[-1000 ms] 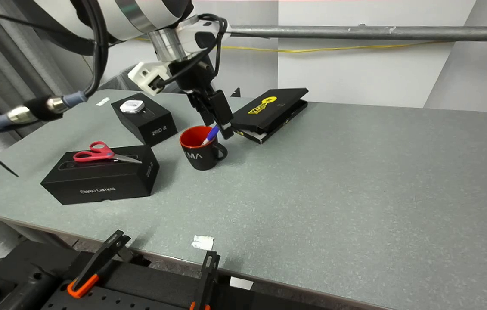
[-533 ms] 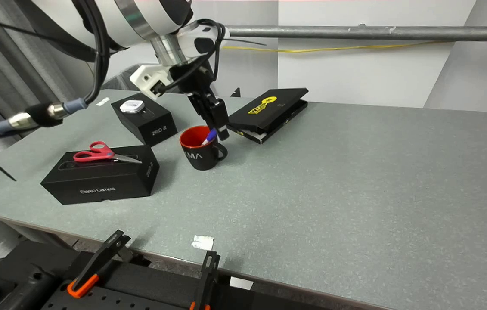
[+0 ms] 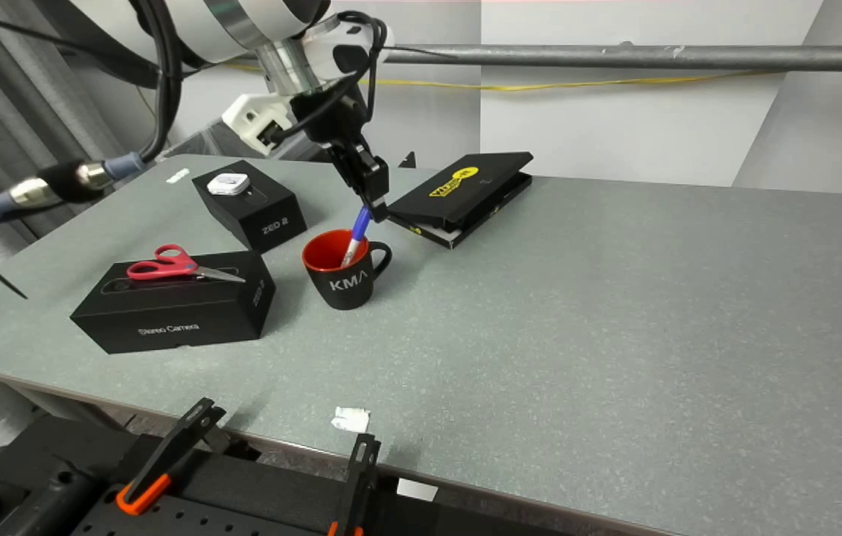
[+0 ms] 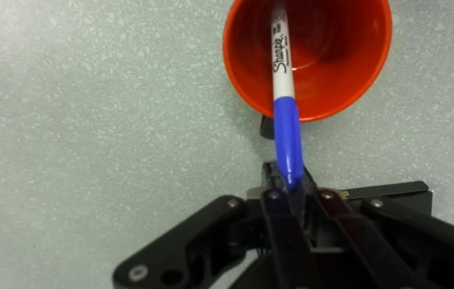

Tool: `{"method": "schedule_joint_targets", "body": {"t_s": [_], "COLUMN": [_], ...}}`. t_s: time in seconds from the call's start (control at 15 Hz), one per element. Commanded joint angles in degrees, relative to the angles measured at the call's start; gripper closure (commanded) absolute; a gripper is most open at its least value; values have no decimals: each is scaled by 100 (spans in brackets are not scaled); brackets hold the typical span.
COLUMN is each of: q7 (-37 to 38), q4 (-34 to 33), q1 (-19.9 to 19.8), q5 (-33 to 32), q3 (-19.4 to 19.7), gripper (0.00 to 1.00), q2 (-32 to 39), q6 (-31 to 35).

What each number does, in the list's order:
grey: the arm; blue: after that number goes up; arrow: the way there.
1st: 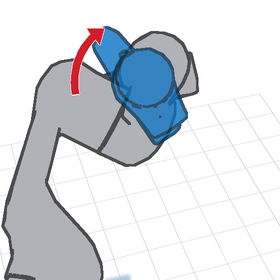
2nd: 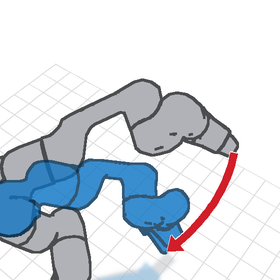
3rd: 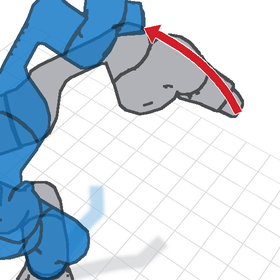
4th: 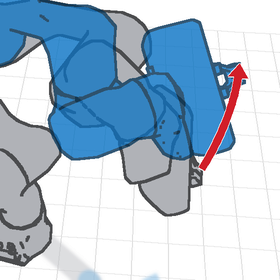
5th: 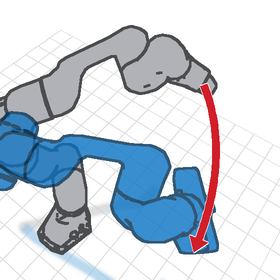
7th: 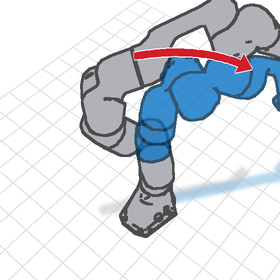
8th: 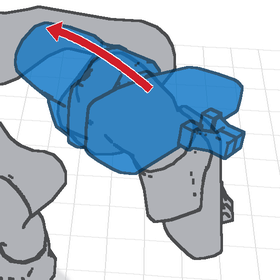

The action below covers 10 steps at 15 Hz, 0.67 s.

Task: Take the marker out of the cup and put it on the table

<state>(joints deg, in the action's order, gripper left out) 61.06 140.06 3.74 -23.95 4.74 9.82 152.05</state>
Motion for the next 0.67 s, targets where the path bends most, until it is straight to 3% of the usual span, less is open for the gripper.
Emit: {"method": "schedule_joint_targets", "body": {"t_s": [0.0, 0.2, 0.33, 0.6], "q7": [-458, -927, -892, -938], "q4": [323, 365, 125, -529], "q1": [-94, -298, -594, -1183], "q5": [569, 1162, 791, 376], "q3": [-63, -14, 96, 179], "gripper": [98, 98, 98, 98], "q2": [-825, -1546, -1701, -1004], "q6": [37, -140, -399, -990]}}
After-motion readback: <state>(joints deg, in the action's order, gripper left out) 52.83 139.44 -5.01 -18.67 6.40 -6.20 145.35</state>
